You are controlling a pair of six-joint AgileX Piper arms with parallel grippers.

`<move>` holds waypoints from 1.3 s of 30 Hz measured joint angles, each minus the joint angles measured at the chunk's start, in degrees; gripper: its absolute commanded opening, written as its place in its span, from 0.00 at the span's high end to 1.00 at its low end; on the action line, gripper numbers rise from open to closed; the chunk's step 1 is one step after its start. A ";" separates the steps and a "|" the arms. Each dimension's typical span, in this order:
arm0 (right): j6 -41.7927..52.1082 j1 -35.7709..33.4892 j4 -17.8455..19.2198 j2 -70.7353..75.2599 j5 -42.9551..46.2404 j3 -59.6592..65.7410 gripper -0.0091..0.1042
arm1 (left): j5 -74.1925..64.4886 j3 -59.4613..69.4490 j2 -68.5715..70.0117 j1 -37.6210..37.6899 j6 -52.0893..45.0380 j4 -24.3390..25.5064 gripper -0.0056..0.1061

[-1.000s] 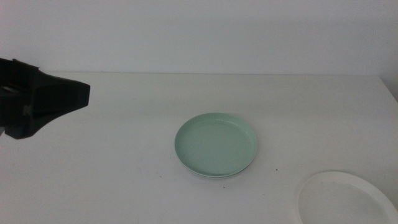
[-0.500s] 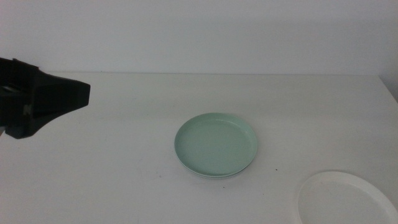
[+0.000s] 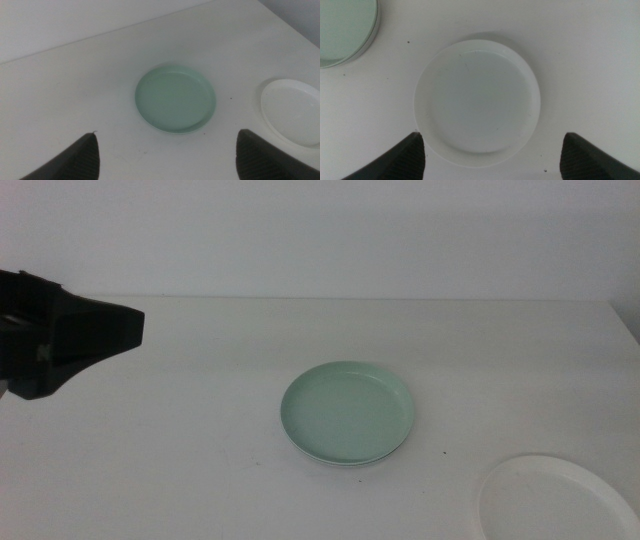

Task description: Stack the three bowls on top of each other.

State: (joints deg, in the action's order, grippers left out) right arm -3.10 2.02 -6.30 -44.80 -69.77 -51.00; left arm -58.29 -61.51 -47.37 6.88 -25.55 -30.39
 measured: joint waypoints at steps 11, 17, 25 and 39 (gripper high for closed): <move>-0.26 0.00 -0.34 -1.80 -0.36 -0.07 0.10 | 0.72 0.00 0.00 0.00 0.00 0.00 0.11; -0.26 0.00 1.12 -8.06 -0.14 2.77 0.10 | 2.17 0.00 0.00 0.00 0.00 0.00 0.11; -1.81 0.00 1.98 -19.98 8.40 11.10 0.10 | 2.56 0.00 0.00 0.00 0.00 0.00 0.11; -1.45 7.98 0.23 -42.34 22.67 11.28 0.18 | 3.00 0.00 0.00 0.00 0.00 0.00 0.11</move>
State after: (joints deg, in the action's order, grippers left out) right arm -4.55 10.00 -6.07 -87.14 -47.10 -39.72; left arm -55.29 -61.51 -47.37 6.88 -25.55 -30.39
